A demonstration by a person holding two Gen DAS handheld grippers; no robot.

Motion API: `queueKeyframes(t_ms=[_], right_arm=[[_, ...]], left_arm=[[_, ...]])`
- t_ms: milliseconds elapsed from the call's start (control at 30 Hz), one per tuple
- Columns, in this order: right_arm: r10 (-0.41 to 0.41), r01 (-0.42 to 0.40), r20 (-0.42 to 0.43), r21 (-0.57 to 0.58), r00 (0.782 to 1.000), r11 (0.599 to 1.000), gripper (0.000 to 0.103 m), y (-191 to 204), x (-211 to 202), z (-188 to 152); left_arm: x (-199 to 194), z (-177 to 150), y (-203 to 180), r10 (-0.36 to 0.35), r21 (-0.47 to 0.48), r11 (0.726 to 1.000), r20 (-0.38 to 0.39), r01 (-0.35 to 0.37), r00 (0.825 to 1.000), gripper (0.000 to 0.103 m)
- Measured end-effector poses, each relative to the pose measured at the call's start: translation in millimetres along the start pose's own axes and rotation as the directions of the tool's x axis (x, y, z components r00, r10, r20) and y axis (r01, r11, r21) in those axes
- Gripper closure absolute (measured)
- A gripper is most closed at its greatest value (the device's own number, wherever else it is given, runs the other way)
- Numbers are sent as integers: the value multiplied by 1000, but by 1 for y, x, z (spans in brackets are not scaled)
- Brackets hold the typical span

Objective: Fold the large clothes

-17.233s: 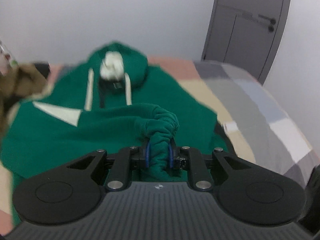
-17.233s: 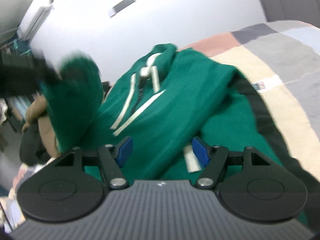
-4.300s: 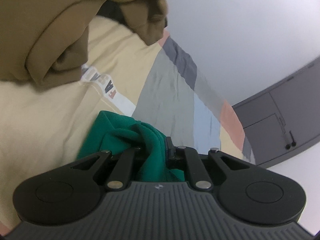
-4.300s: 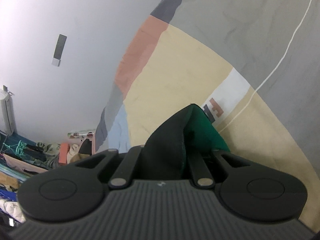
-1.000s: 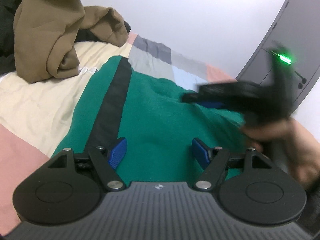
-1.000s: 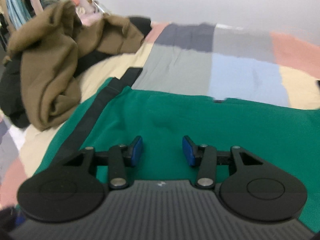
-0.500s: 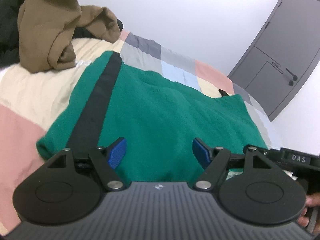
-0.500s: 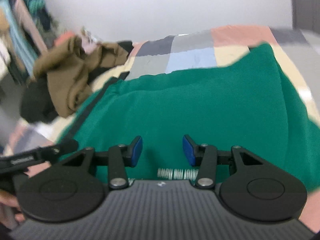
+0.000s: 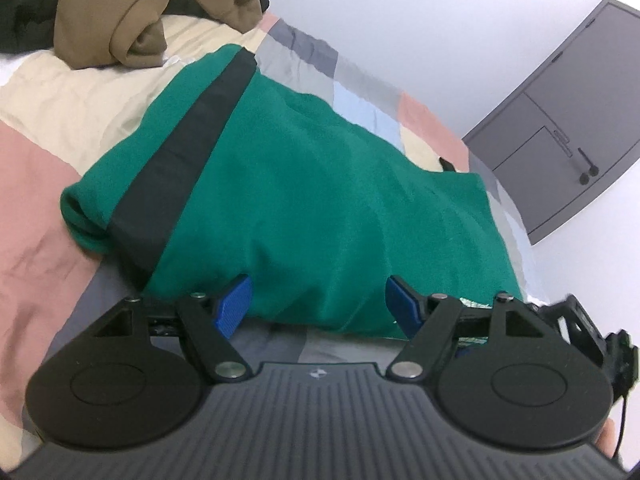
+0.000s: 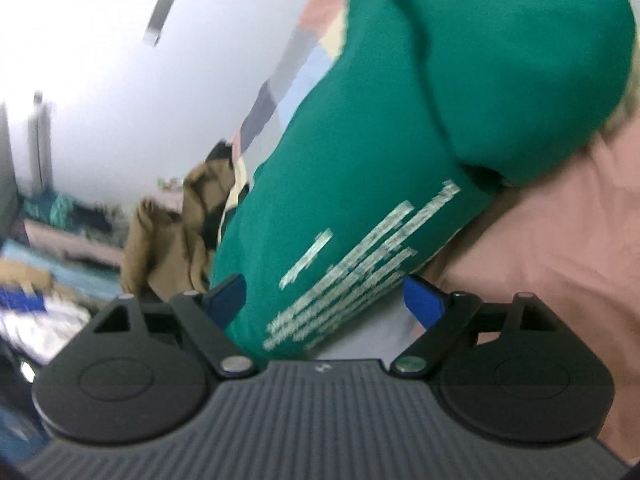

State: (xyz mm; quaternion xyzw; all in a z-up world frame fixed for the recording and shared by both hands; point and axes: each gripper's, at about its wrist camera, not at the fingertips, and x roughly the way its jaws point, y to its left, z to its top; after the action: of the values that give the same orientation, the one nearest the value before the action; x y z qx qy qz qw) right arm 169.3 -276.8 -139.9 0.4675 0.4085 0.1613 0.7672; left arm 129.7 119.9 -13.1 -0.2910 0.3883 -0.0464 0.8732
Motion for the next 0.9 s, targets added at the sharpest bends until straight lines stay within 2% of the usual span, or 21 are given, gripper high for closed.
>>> queueKeyframes(t_ms=[67, 133, 200, 367, 533, 633, 700, 800, 900], right_arm=[[-24, 24, 3, 66, 1000, 998, 15, -13, 11, 7], [-38, 38, 1, 77, 999, 996, 15, -21, 23, 14], [-18, 17, 10, 77, 1000, 997, 11, -21, 30, 19], [36, -40, 44, 82, 998, 996, 10, -14, 33, 20], [153, -161, 80, 100, 985, 982, 10, -10, 15, 25], [180, -190, 95, 109, 979, 976, 10, -9, 7, 25], [167, -179, 98, 122, 981, 976, 10, -15, 5, 23], [123, -138, 105, 148, 987, 979, 11, -24, 0, 21], [97, -121, 129, 189, 987, 975, 11, -32, 0, 22]], left_arm=[[4, -2, -4, 24, 32, 999, 1, -24, 1000, 25], [6, -4, -8, 37, 57, 998, 2, -37, 999, 25], [9, -5, -13, 50, 89, 995, 1, -50, 999, 25], [13, -8, -20, 68, 130, 989, 5, -68, 998, 24], [10, -10, -16, 15, 68, 998, -19, -14, 1000, 17], [11, -9, -1, -56, -70, 996, -50, 52, 997, 15], [16, -9, 17, -126, -230, 968, -80, 105, 989, 15], [28, -13, 49, -205, -464, 875, -94, 139, 974, 15], [37, -18, 72, -226, -604, 785, -71, 138, 972, 15]])
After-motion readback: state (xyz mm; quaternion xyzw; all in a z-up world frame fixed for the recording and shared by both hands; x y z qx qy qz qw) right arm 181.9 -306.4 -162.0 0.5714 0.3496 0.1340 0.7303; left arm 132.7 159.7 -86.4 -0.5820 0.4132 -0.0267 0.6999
